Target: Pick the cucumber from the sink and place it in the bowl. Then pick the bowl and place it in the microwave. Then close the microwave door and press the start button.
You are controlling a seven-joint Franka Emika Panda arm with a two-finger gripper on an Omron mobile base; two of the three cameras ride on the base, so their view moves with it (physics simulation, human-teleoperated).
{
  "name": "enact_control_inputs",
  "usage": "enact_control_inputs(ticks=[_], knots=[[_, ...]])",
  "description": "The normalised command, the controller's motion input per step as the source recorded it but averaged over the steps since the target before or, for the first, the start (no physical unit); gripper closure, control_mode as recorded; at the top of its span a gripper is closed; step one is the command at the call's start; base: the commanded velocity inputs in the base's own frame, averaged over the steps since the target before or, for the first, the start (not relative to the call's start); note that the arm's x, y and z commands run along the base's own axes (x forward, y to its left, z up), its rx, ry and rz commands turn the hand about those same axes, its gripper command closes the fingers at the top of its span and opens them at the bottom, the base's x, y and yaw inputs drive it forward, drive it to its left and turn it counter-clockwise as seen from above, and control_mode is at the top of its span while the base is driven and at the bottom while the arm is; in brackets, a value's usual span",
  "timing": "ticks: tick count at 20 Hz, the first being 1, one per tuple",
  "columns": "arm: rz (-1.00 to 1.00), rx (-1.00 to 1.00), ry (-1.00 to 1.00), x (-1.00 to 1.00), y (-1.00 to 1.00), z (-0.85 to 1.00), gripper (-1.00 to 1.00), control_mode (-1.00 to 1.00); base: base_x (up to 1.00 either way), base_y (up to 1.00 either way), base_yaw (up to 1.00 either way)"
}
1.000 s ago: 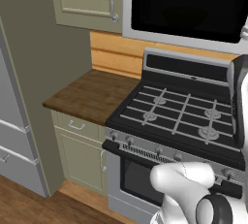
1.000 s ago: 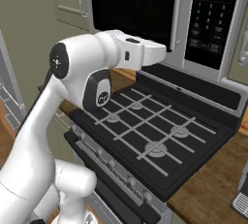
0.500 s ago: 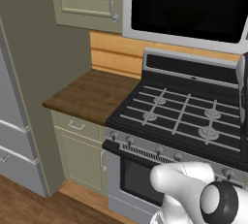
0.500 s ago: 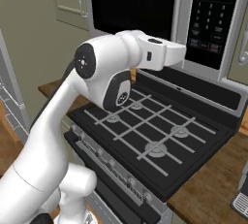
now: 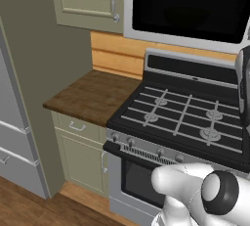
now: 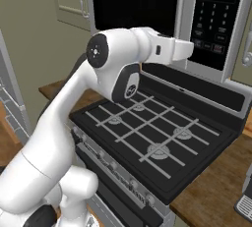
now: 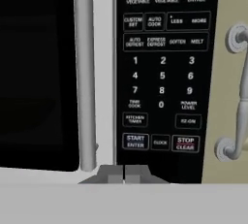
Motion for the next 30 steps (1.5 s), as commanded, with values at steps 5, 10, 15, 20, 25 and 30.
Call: enact_control_inputs(ticks=[5,10,15,20,25,30], knots=[[0.0,0.01,0.0,0.16,-0.35,0.0,1.0,-1.0,0.0,0.0,0.0],[0.0,0.0,0.0,0.18,-0.08,0.0,1.0,-1.0,0.0,0.0,0.0],[0.0,0.0,0.0,0.06,-0.03,0.0,1.0,-1.0,0.0,0.0,0.0],[0.0,0.0,0.0,0.01,-0.03,0.0,1.0,-1.0,0.0,0.0,0.0],[0.0,0.0,0.0,0.28,-0.04,-0.04,1.0,-1.0,0.0,0.0,0.0],[0.0,0.0,0.0,0.19,-0.06,-0.06,1.0,-1.0,0.0,0.0,0.0]])
